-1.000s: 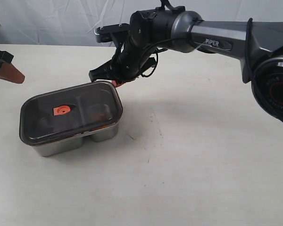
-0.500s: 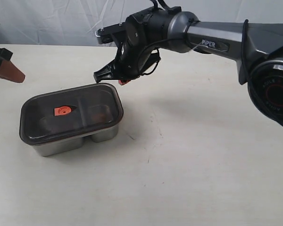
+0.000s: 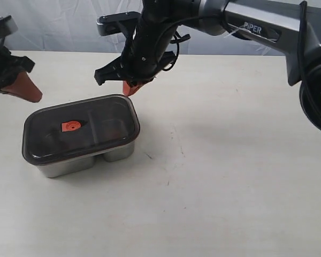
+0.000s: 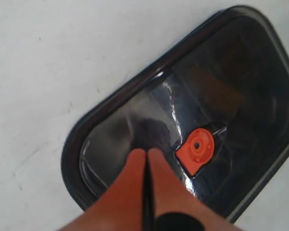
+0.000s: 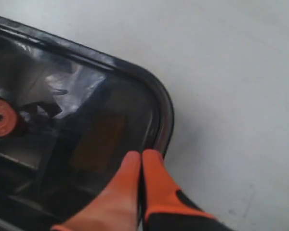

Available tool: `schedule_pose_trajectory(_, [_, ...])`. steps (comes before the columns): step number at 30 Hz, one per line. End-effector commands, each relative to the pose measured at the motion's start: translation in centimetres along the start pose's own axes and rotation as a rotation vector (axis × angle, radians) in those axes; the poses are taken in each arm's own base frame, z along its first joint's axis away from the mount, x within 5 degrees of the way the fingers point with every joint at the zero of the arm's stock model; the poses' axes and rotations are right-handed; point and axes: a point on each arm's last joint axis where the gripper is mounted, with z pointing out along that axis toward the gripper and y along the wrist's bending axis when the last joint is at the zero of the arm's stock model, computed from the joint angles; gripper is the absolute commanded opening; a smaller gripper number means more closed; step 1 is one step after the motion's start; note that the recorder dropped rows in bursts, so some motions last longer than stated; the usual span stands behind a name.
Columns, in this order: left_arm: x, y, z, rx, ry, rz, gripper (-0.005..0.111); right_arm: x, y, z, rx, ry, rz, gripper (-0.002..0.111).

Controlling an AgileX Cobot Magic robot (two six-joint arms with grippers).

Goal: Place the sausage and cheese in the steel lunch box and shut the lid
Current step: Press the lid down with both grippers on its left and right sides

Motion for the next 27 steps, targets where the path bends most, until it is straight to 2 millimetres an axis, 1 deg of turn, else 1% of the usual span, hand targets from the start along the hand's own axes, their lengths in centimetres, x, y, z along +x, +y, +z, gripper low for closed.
schedule_pose_trajectory(1, [1.2, -0.9, 2.1, -0.049, 0.067, -0.015, 0.0, 0.1, 0.3, 0.0, -0.038, 0.017, -0.022, 0.0])
schedule_pose_trajectory(3, [1.7, -1.2, 2.9, -0.045, 0.088, -0.017, 0.0, 0.2, 0.2, 0.5, -0.04, 0.029, -0.028, 0.0])
schedule_pose_trajectory(8, [2.8, -1.8, 4.1, -0.041, 0.135, -0.008, 0.0, 0.7, 0.1, 2.0, -0.061, 0.07, -0.024, 0.0])
schedule_pose_trajectory(13, [3.0, -1.9, 3.9, -0.062, 0.118, -0.002, 0.0, 1.3, 0.5, 4.0, -0.079, 0.113, -0.036, 0.0])
schedule_pose_trajectory(17, [3.2, -1.7, 3.8, -0.091, 0.13, -0.005, 0.0, 2.0, 1.0, 6.0, -0.09, 0.157, -0.038, 0.0])
schedule_pose_trajectory(20, [3.3, -1.6, 3.9, -0.108, 0.137, -0.015, 0.0, 2.4, 1.5, 7.1, -0.098, 0.184, -0.042, 0.0])
schedule_pose_trajectory(22, [3.5, -1.3, 4.0, -0.127, 0.14, -0.027, 0.0, 2.6, 1.7, 7.4, -0.109, 0.195, -0.038, 0.0])
schedule_pose_trajectory(27, [4.3, -0.7, 4.7, -0.169, 0.165, -0.051, 0.0, 2.6, 1.9, 7.4, -0.118, 0.196, -0.034, 0.0])
